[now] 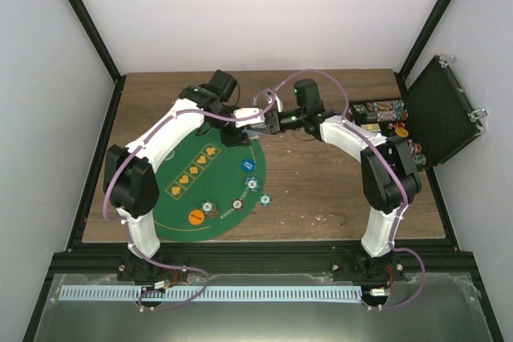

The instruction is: Distribute texas hold em gaming equipment

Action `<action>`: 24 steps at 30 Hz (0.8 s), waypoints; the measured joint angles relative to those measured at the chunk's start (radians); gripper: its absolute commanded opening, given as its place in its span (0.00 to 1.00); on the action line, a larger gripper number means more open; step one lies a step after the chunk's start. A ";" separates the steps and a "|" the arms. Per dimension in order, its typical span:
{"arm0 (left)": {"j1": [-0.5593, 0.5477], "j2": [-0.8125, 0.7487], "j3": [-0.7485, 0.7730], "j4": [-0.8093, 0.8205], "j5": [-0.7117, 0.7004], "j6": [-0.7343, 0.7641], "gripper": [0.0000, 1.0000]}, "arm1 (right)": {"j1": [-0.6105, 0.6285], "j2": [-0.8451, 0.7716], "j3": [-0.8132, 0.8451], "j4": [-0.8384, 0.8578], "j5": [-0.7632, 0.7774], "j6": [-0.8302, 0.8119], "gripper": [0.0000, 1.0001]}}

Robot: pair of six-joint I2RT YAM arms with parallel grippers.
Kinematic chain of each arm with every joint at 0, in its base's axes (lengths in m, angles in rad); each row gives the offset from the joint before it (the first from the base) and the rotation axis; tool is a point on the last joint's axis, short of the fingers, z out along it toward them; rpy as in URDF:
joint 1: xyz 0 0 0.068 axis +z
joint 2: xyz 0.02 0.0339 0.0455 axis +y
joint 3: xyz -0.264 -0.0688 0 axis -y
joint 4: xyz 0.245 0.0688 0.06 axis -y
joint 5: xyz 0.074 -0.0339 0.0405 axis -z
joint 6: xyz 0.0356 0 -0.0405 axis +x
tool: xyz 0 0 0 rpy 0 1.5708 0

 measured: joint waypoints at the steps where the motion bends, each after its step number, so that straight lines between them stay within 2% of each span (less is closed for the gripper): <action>1: -0.001 0.000 0.000 0.001 -0.002 0.000 0.51 | 0.000 0.000 0.000 -0.004 0.000 0.001 0.34; 6: 0.002 0.000 -0.003 0.016 -0.008 0.005 0.50 | 0.005 -0.006 0.000 -0.046 0.006 -0.011 0.48; 12: 0.007 0.000 -0.009 0.017 -0.007 0.013 0.50 | 0.000 -0.012 0.000 -0.094 0.027 -0.032 0.58; 18: 0.012 0.000 -0.010 0.015 -0.006 0.022 0.50 | -0.012 -0.027 0.000 -0.128 0.035 -0.055 0.66; 24: 0.018 0.000 -0.013 0.014 -0.007 0.022 0.50 | -0.031 -0.049 0.000 -0.148 0.037 -0.068 0.67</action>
